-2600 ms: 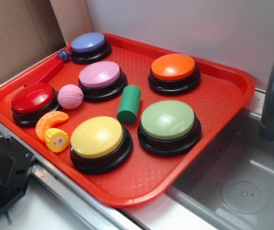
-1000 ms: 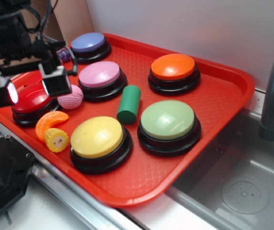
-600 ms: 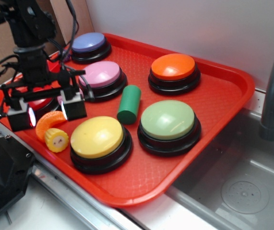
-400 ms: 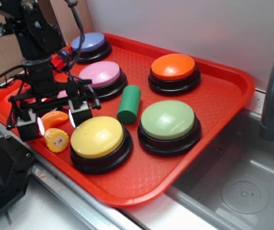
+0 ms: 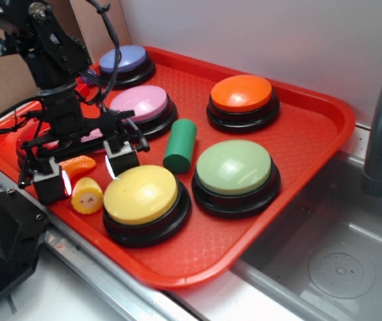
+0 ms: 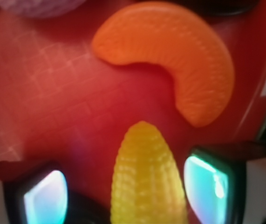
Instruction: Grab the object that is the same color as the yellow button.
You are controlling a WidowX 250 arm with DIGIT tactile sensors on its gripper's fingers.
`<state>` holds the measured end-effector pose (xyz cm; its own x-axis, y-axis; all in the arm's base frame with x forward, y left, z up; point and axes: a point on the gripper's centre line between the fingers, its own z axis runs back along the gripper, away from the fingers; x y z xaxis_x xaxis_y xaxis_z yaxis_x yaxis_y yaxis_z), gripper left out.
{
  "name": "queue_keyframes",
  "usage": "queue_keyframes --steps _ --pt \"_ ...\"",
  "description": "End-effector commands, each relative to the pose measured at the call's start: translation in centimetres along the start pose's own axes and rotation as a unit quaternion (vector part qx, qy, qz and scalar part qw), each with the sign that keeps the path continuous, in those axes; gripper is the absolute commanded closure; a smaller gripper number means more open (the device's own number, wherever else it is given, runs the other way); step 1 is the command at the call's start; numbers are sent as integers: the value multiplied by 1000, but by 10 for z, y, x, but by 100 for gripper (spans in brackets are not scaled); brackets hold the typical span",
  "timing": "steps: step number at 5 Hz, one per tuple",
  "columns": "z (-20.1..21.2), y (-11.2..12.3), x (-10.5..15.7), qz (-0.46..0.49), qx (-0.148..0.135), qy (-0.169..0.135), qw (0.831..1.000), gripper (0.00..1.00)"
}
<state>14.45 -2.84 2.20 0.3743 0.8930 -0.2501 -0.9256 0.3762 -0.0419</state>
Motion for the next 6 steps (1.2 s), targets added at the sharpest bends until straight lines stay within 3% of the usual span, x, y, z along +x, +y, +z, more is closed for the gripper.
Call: queue_keyframes --steps 1,4,5,6 --pt "-10 5 -2 -63 1 -13 998 100" --pt "-7 3 -1 -115 4 -10 993 100" --pt "8 0 -1 -155 12 -35 987 100" --pt "59 -15 1 -279 18 -99 955 100"
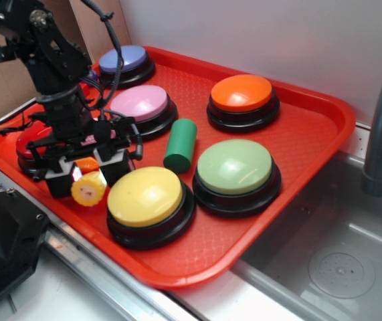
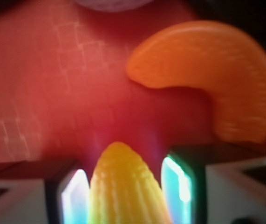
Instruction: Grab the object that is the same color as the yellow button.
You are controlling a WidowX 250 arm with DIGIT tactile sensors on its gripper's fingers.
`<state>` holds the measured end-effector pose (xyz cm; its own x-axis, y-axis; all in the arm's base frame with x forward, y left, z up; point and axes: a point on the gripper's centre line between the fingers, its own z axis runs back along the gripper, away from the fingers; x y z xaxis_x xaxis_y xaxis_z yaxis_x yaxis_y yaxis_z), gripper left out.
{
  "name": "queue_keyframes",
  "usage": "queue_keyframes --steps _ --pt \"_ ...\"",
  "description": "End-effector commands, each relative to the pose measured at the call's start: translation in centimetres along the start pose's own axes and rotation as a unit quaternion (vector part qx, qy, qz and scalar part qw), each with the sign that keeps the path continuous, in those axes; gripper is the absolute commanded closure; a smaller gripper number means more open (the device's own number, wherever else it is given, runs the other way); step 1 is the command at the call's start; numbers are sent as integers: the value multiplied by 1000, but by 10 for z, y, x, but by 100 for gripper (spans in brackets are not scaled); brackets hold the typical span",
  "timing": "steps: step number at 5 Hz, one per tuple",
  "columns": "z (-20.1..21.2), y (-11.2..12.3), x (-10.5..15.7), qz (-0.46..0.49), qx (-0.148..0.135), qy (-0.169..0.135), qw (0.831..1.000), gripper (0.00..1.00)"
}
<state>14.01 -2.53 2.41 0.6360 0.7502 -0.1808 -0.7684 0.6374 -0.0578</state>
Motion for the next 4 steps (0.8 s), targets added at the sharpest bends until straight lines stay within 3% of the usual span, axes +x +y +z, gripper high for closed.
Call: queue_keyframes --steps 1,3,4 --pt "110 -27 16 -244 27 -103 964 100" --pt "172 -41 17 -333 47 -180 924 100" --pt "175 -37 19 -339 39 -186 921 100"
